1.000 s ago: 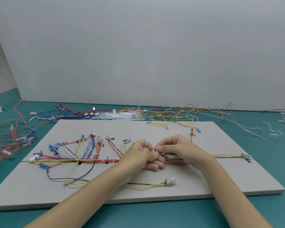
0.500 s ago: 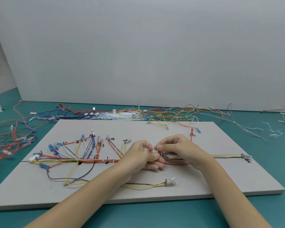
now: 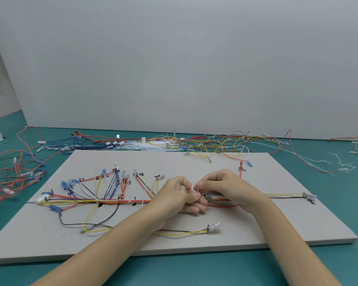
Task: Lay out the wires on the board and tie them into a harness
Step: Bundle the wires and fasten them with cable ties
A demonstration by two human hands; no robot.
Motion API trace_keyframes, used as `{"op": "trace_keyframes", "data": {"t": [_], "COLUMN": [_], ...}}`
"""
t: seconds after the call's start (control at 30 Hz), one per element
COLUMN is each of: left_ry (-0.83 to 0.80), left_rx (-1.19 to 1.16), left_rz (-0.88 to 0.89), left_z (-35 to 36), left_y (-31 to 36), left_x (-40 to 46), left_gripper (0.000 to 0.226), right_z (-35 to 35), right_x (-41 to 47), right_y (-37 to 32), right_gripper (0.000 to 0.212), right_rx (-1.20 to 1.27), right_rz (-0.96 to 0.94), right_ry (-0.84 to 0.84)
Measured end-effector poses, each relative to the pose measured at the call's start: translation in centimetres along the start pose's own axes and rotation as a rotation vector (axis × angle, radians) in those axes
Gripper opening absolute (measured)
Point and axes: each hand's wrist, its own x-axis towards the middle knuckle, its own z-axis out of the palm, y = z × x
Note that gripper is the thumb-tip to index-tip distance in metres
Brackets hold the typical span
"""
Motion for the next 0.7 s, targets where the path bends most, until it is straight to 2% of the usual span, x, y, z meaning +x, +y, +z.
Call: {"op": "trace_keyframes", "data": {"t": [0.4,0.7], "left_ry": [0.048,0.145], "left_rx": [0.008,-0.022], "left_rz": [0.113,0.077], "left_z": [0.37,0.35], "left_y": [-0.63,-0.66], "left_x": [0.03,-0.02], "left_gripper": [0.036,0.015], "right_z": [-0.04,0.72], "right_x": [0.15,0.10], "right_y": [0.09,-0.37], "right_gripper": [0.004,0.010], "right_rx": [0.040,0.010], "right_rz": [-0.009,-0.047], "right_ry": [0.040,0.016]}}
